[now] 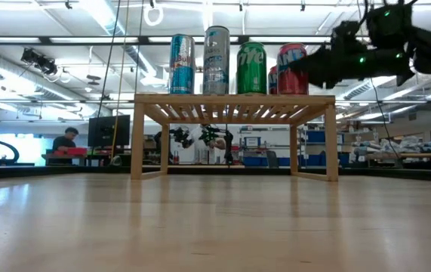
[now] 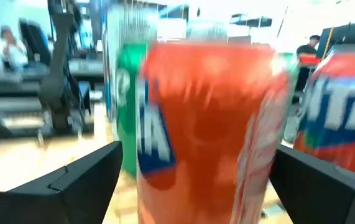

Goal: Place canned beverage on shelf
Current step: Put the red soda can aligned with the other red soda can on the shelf, then return to Home Position

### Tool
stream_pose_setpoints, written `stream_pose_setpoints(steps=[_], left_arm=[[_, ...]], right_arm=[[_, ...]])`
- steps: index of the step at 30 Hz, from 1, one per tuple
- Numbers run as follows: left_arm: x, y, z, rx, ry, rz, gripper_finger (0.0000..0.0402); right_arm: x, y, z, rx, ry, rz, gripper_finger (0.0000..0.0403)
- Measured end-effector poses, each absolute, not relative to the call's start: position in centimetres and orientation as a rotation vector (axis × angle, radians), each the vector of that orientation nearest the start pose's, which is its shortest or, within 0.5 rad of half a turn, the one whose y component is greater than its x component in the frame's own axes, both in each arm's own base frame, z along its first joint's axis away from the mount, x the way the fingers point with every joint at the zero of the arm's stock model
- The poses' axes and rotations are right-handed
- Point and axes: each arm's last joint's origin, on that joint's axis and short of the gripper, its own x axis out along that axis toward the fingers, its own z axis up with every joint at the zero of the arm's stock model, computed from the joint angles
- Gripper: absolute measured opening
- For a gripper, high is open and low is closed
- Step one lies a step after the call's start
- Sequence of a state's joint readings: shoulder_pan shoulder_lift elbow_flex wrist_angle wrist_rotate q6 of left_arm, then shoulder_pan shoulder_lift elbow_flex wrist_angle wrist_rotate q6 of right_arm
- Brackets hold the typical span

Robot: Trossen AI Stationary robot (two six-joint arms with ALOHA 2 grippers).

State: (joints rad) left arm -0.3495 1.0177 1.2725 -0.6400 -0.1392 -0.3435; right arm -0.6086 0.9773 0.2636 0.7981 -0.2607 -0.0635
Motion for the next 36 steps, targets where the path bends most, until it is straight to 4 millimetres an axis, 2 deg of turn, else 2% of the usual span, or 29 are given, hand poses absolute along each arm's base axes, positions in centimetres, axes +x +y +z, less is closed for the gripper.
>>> stream_pose_setpoints(steps=[7,10,14,19,23,28,36], left_arm=[[16.7,-5.3,41.6,-0.19,0.399,-0.135,0.0334],[15.4,-4.6,41.6,-0.187,0.421,-0.118,0.0334],[13.6,-3.8,42.4,-0.215,0.364,-0.111,0.0334],[10.7,-2.9,43.2,-0.155,0.282,-0.131,0.0334],[8.8,-2.3,42.9,-0.113,0.228,-0.137,0.0334],[7.4,-1.7,40.0,-0.1,0.189,-0.075,0.0334],[7.9,-1.8,32.7,-0.096,0.088,-0.083,0.0334]], right_arm=[[14.2,-9.0,24.6,-0.081,-0.26,-0.338,0.0392],[13.0,-8.2,26.0,-0.015,-0.364,-0.317,0.0392],[11.2,-6.9,27.6,0.094,-0.506,-0.263,0.0392],[9.0,-5.0,29.0,0.109,-0.615,-0.093,0.0391],[7.7,-3.6,29.5,0.07,-0.626,0.057,0.0391],[6.5,-2.3,29.4,0.079,-0.571,0.227,0.0391],[6.1,-1.7,28.2,0.077,-0.428,0.308,0.0391]])
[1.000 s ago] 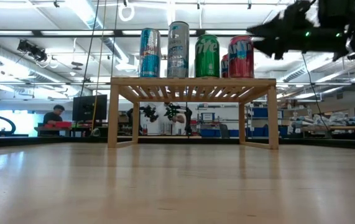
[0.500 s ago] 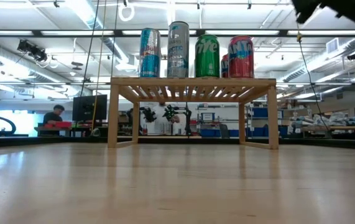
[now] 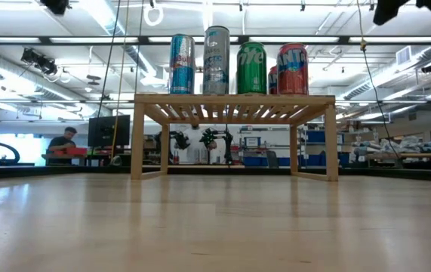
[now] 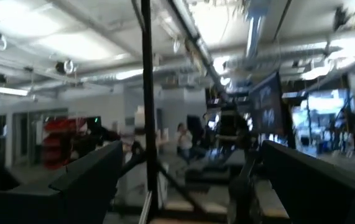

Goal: Place canned beverage on shelf
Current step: Return to Home Position

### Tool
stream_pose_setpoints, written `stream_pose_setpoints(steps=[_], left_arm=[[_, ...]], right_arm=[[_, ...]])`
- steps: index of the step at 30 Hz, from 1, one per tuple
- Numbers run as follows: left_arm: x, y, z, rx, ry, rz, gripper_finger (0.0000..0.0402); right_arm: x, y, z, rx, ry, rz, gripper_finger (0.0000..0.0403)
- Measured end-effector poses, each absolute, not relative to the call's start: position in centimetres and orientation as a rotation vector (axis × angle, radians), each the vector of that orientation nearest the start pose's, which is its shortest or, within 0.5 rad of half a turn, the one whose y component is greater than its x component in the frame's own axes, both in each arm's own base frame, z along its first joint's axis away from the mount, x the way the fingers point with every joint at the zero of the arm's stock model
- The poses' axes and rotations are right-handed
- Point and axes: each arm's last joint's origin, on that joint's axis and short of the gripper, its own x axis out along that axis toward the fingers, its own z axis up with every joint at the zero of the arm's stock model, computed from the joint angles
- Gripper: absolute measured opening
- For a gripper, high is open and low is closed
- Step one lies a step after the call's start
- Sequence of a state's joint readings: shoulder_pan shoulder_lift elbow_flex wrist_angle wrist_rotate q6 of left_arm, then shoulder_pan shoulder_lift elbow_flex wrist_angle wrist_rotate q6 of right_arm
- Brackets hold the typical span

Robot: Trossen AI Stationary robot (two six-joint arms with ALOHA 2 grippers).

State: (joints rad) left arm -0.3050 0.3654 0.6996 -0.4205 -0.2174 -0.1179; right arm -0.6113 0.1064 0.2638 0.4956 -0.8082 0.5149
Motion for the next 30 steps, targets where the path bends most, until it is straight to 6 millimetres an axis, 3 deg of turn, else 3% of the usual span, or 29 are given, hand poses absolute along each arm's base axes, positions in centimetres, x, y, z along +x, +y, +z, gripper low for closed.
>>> stream_pose_setpoints(steps=[6,11,16,22,30], left_arm=[[9.3,-2.3,27.6,-0.075,0.041,-0.086,0.0334],[10.2,-2.6,23.4,-0.076,0.124,-0.081,0.0334],[10.7,-2.7,20.3,-0.083,0.16,-0.078,0.0334],[10.8,-2.8,18.2,-0.077,0.192,-0.076,0.0334],[10.8,-2.8,17.7,-0.043,0.207,-0.087,0.0334]], right_arm=[[6.9,-2.0,25.4,0.077,-0.313,0.38,0.0391],[7.7,-2.6,22.2,0.148,-0.283,0.361,0.0391],[7.8,-2.4,21.3,0.041,-0.326,0.401,0.0391],[7.9,-2.2,21.1,-0.07,-0.34,0.429,0.0391],[8.4,-2.3,19.7,-0.128,-0.234,0.473,0.0391]])
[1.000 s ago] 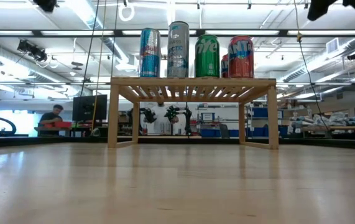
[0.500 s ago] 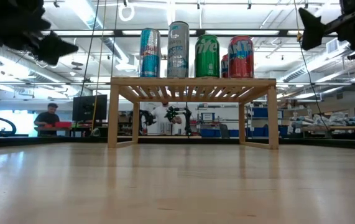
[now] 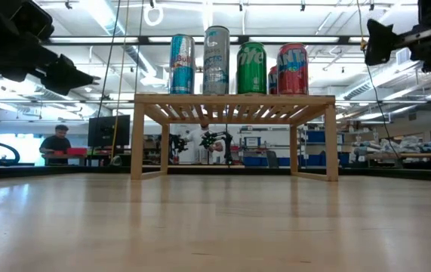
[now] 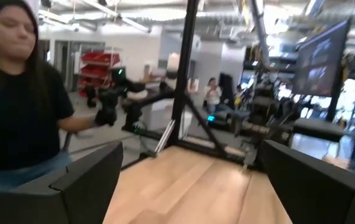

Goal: Place canned beverage on shelf
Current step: Return to Home Position

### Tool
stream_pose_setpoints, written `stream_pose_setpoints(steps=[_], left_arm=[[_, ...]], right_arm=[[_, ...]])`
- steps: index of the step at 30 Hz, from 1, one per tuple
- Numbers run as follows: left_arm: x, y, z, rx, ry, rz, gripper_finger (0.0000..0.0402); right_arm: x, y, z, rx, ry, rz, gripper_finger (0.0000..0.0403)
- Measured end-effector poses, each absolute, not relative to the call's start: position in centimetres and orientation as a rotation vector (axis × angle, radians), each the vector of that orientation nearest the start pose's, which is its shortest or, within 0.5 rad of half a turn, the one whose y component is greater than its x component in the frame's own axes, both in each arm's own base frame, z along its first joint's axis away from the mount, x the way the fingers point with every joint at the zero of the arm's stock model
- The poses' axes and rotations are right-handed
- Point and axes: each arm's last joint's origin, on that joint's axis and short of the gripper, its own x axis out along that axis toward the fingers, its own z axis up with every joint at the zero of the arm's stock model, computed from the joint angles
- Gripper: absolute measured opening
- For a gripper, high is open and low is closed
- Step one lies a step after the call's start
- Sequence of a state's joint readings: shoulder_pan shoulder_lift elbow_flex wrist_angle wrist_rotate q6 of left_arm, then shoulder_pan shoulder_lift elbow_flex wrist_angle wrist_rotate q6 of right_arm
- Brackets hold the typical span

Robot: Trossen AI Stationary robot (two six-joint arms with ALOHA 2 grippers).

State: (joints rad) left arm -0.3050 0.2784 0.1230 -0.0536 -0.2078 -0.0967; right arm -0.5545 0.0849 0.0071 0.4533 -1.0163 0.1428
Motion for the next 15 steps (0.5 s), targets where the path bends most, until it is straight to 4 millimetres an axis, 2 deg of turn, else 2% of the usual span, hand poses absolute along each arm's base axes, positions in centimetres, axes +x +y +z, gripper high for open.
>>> stream_pose_setpoints(steps=[6,15], left_arm=[[10.7,-3.1,17.5,-0.021,0.233,-0.204,0.0334],[10.6,-3.1,17.0,0.043,0.289,-0.217,0.0334]], right_arm=[[8.5,-2.2,19.0,-0.119,-0.173,0.544,0.0391],[8.3,-1.9,18.5,-0.161,-0.144,0.674,0.0391]])
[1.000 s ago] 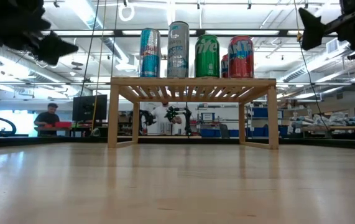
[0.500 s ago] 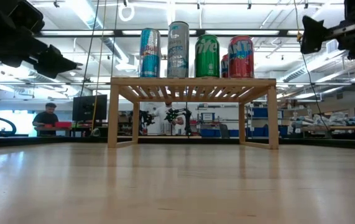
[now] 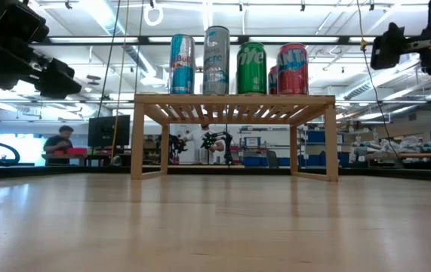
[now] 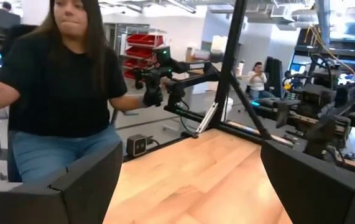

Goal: Place canned beverage on shelf
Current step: Return to Home Position

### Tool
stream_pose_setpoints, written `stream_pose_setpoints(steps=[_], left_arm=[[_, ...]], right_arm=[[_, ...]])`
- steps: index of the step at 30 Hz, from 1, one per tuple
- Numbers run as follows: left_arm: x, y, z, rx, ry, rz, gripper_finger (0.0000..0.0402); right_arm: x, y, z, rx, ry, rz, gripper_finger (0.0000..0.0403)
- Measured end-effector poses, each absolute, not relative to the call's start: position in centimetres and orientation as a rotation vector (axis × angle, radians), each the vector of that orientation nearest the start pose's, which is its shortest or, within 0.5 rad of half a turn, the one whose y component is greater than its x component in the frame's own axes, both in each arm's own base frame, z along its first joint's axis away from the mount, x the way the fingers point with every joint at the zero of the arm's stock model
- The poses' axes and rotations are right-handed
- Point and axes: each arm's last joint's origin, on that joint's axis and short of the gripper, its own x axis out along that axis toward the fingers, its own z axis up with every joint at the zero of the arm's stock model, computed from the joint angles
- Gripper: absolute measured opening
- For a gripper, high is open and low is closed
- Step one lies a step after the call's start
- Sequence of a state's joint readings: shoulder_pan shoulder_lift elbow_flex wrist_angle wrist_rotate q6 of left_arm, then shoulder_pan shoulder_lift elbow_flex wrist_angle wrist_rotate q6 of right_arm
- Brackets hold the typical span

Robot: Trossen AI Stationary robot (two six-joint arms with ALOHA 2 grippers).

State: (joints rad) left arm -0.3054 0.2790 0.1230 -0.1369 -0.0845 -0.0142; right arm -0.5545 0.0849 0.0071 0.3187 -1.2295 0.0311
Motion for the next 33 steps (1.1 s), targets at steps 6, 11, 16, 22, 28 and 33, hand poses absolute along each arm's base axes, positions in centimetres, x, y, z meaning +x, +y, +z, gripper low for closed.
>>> stream_pose_setpoints(steps=[6,11,16,22,28,33], left_arm=[[10.5,-3.1,16.9,0.044,0.295,-0.217,0.0334],[10.5,-3.1,16.8,0.042,0.307,-0.217,0.0334],[10.5,-3.1,16.8,0.034,0.309,-0.217,0.0334],[10.6,-3.1,16.9,0.027,0.294,-0.218,0.0334],[10.6,-3.1,17.1,0.013,0.281,-0.216,0.0334],[10.6,-3.1,17.1,0.013,0.283,-0.216,0.0334]], right_arm=[[8.6,-2.3,18.4,-0.16,-0.149,0.534,0.0391],[8.8,-2.7,18.2,-0.133,-0.135,0.373,0.0391],[9.0,-3.0,17.4,-0.109,-0.071,0.311,0.0391],[9.1,-3.3,16.6,-0.055,-0.004,0.197,0.0391],[9.2,-3.8,16.5,-0.075,0.011,0.051,0.0391],[9.3,-4.4,16.4,-0.058,0.039,-0.139,0.0391]])
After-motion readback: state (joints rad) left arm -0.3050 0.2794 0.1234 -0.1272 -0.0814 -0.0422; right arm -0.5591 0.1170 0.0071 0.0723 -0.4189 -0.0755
